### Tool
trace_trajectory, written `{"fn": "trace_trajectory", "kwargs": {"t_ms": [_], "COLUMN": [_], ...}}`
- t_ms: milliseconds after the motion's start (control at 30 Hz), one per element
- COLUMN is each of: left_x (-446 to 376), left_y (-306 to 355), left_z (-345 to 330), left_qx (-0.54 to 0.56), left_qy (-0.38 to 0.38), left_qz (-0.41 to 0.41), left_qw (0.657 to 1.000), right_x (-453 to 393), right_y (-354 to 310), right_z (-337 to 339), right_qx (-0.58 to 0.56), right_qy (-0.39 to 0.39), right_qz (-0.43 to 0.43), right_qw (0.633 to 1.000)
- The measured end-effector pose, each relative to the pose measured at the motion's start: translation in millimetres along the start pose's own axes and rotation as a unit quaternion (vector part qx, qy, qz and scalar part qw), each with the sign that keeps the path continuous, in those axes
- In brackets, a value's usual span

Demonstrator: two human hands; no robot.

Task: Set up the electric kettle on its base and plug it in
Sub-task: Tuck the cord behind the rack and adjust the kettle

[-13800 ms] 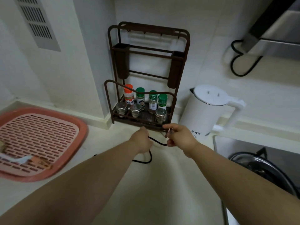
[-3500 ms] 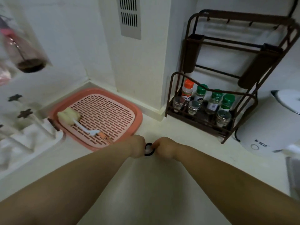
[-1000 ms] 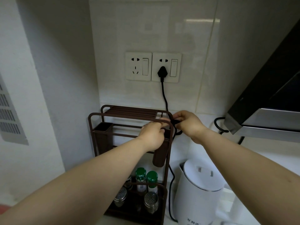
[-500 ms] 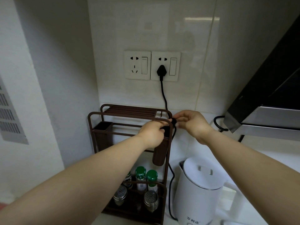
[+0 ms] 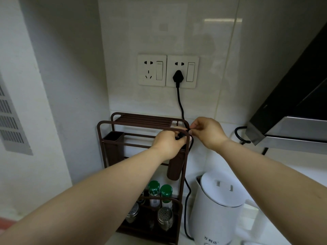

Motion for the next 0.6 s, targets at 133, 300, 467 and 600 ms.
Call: {"fn": "trace_trajectory", "kwargs": {"t_ms": [133,300,467,600], "left_x": [2.3,-2.0,-0.2,1.4], "left_y": [3.7,-1.2,-2.4,2.8], "left_z": [5.6,5.8,9.9,9.3], "left_qx": [-0.073,-0.126,-0.126,-0.134], "left_qy": [0.039,0.076,0.130,0.121], "left_qz": [0.022,0.103,0.137,0.107], "left_qw": [0.996,0.984,0.974,0.978], "right_x": [-1.1,-3.2,-6.6,-7.9], "right_y": [2.2,2.5,6.6,5.0], "right_z": [-2.4,-4.9,-3.3,-3.0], "right_qx": [0.001,0.006,-0.041,-0.039], "right_qy": [0.000,-0.005,0.004,0.009], "right_qz": [-0.005,-0.014,-0.036,-0.031], "right_qw": [1.000,1.000,0.998,0.999]}}
Point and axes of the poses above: each hand's wrist, its own x-axis away from the middle knuckle, its own z-axis out of the back of the hand, y = z × x, the point moved 7 cm from there along -x, towards the middle knuckle, and after that the axes turned 3 degrees about x, right-handed, at the moved point
